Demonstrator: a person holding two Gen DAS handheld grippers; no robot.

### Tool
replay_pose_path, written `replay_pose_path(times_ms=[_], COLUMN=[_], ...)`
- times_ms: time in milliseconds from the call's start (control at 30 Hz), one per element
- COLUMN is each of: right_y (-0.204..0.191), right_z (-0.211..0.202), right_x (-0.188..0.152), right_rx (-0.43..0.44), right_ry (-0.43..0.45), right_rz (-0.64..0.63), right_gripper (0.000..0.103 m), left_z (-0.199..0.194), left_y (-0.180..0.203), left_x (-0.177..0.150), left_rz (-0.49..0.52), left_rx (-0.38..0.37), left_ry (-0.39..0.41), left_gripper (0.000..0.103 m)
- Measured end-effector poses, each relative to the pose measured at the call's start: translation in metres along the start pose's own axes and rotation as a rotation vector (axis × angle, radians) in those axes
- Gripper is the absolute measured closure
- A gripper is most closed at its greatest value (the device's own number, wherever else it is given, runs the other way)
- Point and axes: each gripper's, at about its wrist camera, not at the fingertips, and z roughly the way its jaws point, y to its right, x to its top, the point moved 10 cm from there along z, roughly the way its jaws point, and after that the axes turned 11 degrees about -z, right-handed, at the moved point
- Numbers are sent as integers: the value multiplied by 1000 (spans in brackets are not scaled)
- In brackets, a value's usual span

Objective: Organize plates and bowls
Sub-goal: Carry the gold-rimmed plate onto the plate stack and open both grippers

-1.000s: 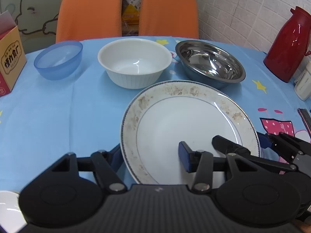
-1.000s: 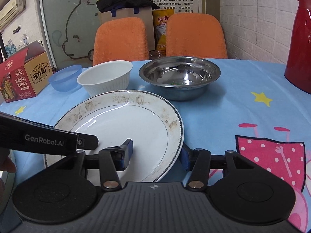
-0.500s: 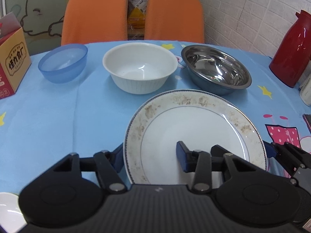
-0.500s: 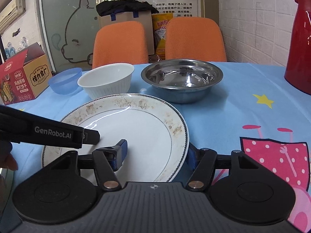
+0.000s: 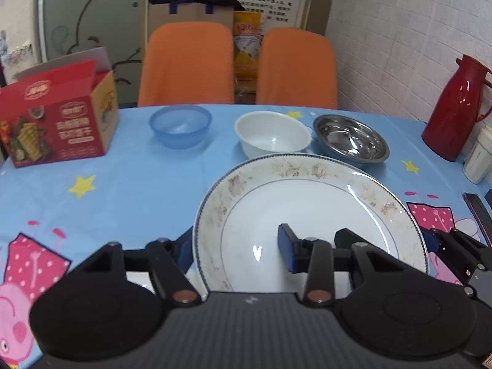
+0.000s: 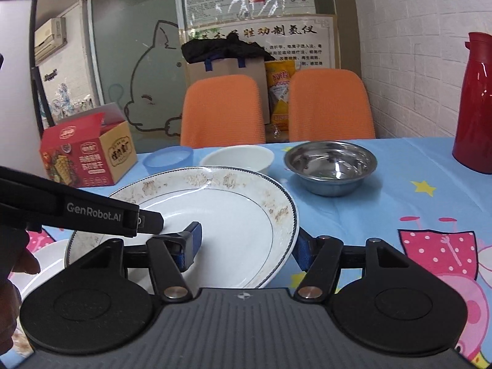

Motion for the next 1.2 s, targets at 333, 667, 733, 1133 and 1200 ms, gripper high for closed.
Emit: replay_pose_path(times_ms=[333, 667, 733, 1133, 1200], right_y=[-108, -144, -144, -147, -131], right_z=[-4, 1, 4, -2, -11], right_x=[-17, -35, -40, -35, -24], right_rx=[198, 216, 225, 184, 150], right_ry=[-31, -85, -106, -99, -29], right_rz=[-77, -164, -160, -257, -173], right_gripper=[0, 0, 0, 0, 0], left_z=[-60, -49, -45, -78, -79], left_y=[-104, -142, -146, -138, -138], left_x=[-34, -55, -60, -28, -26], left_rz=[-94, -172, -182, -157, -161], left_rx=[164, 152, 116, 81, 82], left_ry=[56, 32, 19, 177, 179], left_gripper=[61, 54, 51, 35, 35])
